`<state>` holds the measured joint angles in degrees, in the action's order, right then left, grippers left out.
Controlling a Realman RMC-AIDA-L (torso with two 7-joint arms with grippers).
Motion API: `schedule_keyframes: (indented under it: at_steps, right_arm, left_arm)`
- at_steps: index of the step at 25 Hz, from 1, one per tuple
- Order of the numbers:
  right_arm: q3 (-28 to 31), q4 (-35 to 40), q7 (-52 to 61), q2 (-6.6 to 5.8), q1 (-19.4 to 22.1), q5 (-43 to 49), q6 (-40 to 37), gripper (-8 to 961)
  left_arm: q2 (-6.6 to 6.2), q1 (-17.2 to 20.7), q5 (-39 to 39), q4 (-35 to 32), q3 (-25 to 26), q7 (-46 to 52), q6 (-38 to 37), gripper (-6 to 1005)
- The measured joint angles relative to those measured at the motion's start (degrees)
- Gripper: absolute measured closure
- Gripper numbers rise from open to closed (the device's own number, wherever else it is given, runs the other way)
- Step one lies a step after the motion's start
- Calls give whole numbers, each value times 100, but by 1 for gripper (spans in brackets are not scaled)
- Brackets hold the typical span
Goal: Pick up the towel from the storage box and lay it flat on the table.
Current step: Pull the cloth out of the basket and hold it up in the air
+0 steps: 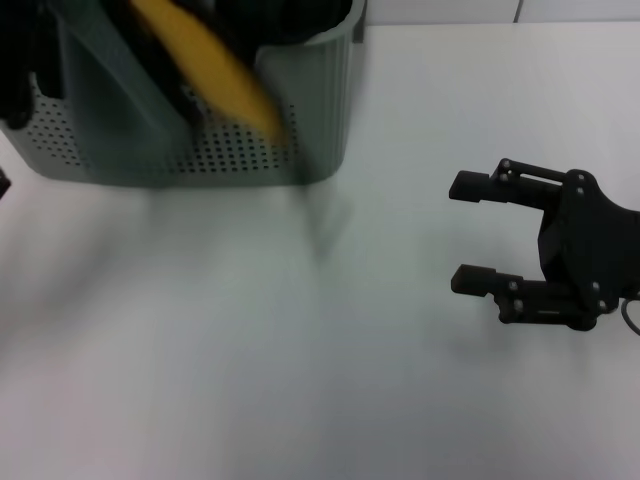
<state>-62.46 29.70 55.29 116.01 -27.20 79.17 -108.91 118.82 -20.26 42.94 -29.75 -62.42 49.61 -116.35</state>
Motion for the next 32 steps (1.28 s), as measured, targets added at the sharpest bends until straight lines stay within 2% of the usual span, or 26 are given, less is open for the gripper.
schedule_keyframes:
  at_steps: [5, 9, 12, 16, 20, 26, 32]
  right_arm:
    - [-42, -15, -38, 18, -30, -204, 48, 222]
    - [-383, -250, -77, 18, -180, -714, 42, 222]
    - [-629, -314, -78, 18, -248, -1065, -47, 222]
    - [-1039, -303, -42, 17, -288, -1518, -180, 222]
    - [-1326, -337, -28, 17, -423, -1782, -208, 223]
    - [-2057, -367, -12, 18, -586, -2438, -109, 223]
    - [-2372, -378, 137, 18, -648, -2846, 192, 223]
  left_arm:
    - [84, 91, -36, -473, -113, 545, -16, 991]
    - [116, 28, -46, -368, -376, 291, -15, 991]
    - [136, 62, -140, -402, -707, 120, -18, 991]
    - [132, 252, -708, -639, -1456, -140, -22, 991]
    - [125, 380, -885, -892, -1715, -326, -7, 991]
    - [147, 145, -920, -217, -1725, -1038, 7, 991]
    - [182, -113, -929, 281, -1749, -1604, 248, 990]
